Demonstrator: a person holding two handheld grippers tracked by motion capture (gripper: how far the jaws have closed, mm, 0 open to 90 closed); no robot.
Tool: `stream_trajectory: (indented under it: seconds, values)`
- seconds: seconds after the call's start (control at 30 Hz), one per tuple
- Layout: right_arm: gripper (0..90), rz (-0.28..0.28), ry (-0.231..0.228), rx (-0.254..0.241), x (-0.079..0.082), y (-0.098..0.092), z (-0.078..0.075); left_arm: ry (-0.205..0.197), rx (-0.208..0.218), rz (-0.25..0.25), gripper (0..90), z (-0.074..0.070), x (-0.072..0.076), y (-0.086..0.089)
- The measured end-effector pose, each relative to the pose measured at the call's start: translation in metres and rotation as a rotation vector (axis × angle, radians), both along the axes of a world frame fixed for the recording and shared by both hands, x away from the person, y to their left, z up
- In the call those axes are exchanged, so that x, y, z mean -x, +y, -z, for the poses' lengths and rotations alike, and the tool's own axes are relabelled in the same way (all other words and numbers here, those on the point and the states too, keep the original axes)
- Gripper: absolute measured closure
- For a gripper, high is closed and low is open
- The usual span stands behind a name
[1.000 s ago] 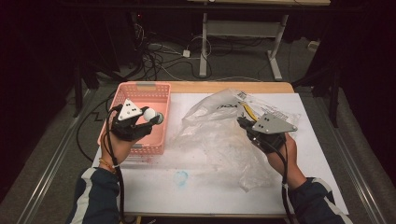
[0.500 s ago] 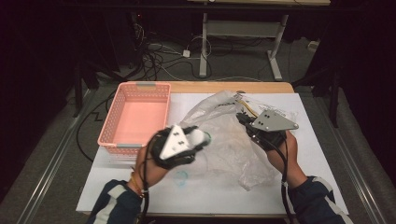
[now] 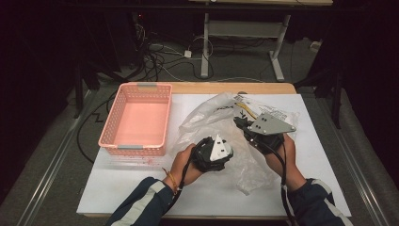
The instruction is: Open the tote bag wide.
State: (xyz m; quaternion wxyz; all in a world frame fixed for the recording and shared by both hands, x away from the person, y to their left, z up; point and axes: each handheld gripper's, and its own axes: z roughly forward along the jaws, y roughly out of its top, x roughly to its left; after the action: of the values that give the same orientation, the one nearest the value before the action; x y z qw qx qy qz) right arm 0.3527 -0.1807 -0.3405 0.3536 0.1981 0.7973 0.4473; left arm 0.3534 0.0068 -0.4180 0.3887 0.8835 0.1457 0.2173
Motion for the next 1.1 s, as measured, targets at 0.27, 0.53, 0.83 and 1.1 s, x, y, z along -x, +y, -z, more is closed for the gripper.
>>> stream_trajectory:
  seconds: [0.27, 0.53, 0.83, 1.1]
  values:
    - [90.0, 0.001, 0.017, -0.001, -0.002, -0.001, 0.003, 0.021, -0.035, -0.083, 47.4, 0.032, -0.031, -0.020]
    - [90.0, 0.001, 0.039, -0.008, -0.005, -0.003, 0.006, 0.027, -0.023, -0.094, 42.0, 0.036, -0.033, -0.029]
    - [90.0, 0.011, 0.044, -0.006, -0.006, -0.007, 0.009, -0.029, -0.016, -0.044, 35.6, 0.016, -0.010, -0.019]
    - [90.0, 0.007, 0.052, 0.005, -0.007, -0.009, 0.011, -0.143, -0.034, 0.046, 33.5, -0.014, 0.041, 0.001]
